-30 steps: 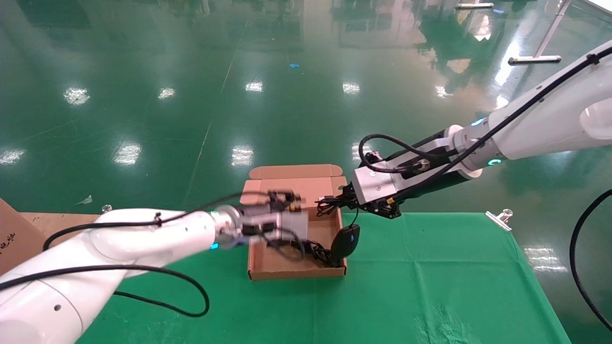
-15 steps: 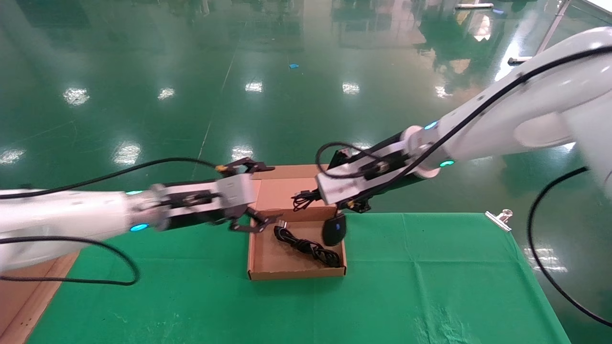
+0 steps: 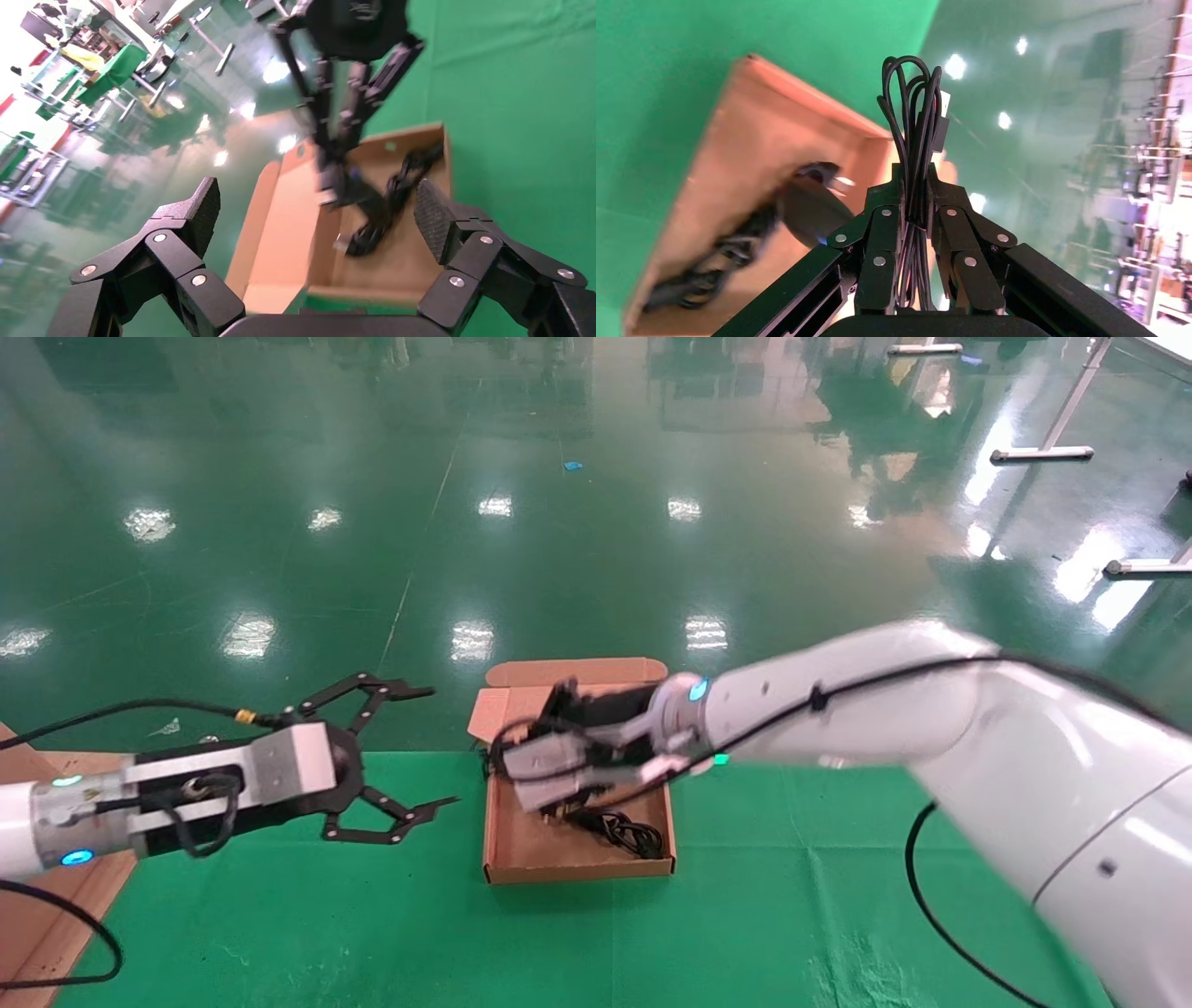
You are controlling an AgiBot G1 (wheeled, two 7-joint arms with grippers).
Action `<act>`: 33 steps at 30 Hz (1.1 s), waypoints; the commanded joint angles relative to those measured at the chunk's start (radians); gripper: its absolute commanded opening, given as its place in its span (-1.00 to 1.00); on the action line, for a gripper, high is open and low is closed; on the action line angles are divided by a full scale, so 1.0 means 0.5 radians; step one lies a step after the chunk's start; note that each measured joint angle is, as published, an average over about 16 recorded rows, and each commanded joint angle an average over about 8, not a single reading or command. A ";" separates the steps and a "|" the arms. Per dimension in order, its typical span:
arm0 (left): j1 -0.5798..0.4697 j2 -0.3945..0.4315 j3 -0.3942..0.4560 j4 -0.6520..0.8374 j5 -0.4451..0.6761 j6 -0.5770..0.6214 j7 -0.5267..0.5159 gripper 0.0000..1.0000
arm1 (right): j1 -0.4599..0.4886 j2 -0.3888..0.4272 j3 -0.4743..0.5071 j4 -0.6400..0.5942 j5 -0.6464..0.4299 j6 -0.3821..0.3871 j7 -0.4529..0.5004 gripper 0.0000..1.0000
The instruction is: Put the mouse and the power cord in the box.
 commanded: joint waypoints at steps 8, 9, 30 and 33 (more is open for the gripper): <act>-0.003 -0.001 -0.009 0.123 -0.005 0.047 0.122 1.00 | -0.067 0.007 -0.320 0.008 0.005 0.241 0.144 -0.19; -0.006 0.002 -0.008 0.132 -0.005 0.051 0.126 1.00 | -0.069 0.007 -0.340 0.001 0.001 0.259 0.150 0.06; -0.016 0.006 -0.010 0.167 -0.007 0.072 0.138 1.00 | -0.088 0.016 -0.410 -0.014 0.001 0.335 0.173 1.00; -0.009 0.001 -0.017 0.149 -0.007 0.073 0.121 1.00 | -0.088 0.034 -0.407 0.008 0.004 0.332 0.171 1.00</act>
